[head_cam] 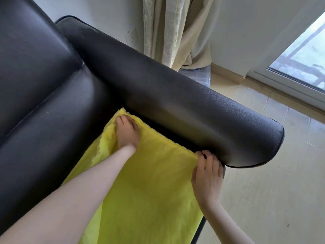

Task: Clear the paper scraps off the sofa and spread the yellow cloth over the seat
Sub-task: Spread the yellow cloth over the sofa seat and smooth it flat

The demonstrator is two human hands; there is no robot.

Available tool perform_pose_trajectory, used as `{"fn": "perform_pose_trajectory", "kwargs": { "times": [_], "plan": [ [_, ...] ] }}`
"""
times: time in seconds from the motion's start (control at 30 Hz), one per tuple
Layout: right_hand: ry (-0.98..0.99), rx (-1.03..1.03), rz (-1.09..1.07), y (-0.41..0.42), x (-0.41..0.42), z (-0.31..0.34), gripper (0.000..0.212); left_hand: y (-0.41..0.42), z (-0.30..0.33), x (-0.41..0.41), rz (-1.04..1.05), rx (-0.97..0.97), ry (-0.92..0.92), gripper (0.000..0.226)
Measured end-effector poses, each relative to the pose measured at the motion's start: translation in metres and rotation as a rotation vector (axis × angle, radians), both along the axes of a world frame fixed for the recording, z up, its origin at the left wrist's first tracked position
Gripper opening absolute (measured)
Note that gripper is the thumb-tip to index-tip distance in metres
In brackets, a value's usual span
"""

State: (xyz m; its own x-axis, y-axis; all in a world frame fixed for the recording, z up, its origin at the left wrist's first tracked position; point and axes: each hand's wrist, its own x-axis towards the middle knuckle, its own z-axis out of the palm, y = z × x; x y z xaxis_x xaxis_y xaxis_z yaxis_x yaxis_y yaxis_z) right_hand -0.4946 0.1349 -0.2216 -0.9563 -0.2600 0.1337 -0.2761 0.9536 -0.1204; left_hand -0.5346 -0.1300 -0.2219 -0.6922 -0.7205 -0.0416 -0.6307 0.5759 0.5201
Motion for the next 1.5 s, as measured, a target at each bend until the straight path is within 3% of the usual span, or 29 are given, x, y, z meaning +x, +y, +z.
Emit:
{"fn": "perform_pose_trajectory", "kwargs": {
  "times": [0.13,0.23,0.33,0.5,0.63,0.73,0.9,1.0,1.1,1.17,1.3,1.4,1.5],
  "plan": [
    [-0.124,-0.099,0.269,-0.012,0.027,0.005,0.046,0.034,-0.008,0.046,-0.282,-0.108,-0.08,0.045],
    [-0.356,-0.182,0.094,-0.005,0.033,-0.001,0.057,0.052,-0.018,0.072,-0.327,-0.168,-0.303,0.075],
    [-0.482,-0.117,0.008,0.016,0.026,-0.016,0.069,0.054,-0.029,0.069,-0.304,-0.139,-0.476,0.083],
    [-0.4,-0.008,0.065,0.031,0.017,-0.02,0.068,0.056,-0.034,0.045,-0.354,-0.125,-0.495,0.084],
    [-0.27,-0.07,0.217,0.024,0.025,-0.017,0.06,0.056,-0.034,0.039,-0.348,-0.125,-0.503,0.084],
    [-0.35,-0.025,0.355,0.02,0.026,-0.021,0.059,0.053,-0.033,0.039,-0.366,-0.119,-0.512,0.084],
    [-0.447,0.008,0.258,0.017,0.011,-0.026,0.061,0.046,-0.025,0.036,-0.391,-0.022,-0.532,0.076],
    [-0.473,0.013,0.264,0.014,0.009,-0.023,0.061,0.042,-0.008,0.041,-0.388,0.022,-0.39,0.062],
    [-0.404,0.017,0.254,0.007,0.013,-0.008,0.056,0.041,0.016,0.068,-0.319,-0.245,-0.119,0.043],
    [-0.33,0.001,0.281,-0.004,0.019,0.004,0.053,0.036,0.027,0.089,-0.195,-0.369,-0.055,0.053],
    [-0.3,-0.009,0.391,-0.036,0.033,0.025,0.052,0.008,0.04,0.122,0.089,-0.193,-0.209,0.078],
    [-0.314,0.005,0.469,-0.062,0.042,0.038,0.055,-0.012,0.041,0.133,0.118,-0.102,-0.352,0.071],
    [-0.364,0.025,0.513,-0.094,0.046,0.056,0.052,-0.028,0.048,0.14,0.058,-0.031,-0.345,0.066]
  ]
}}
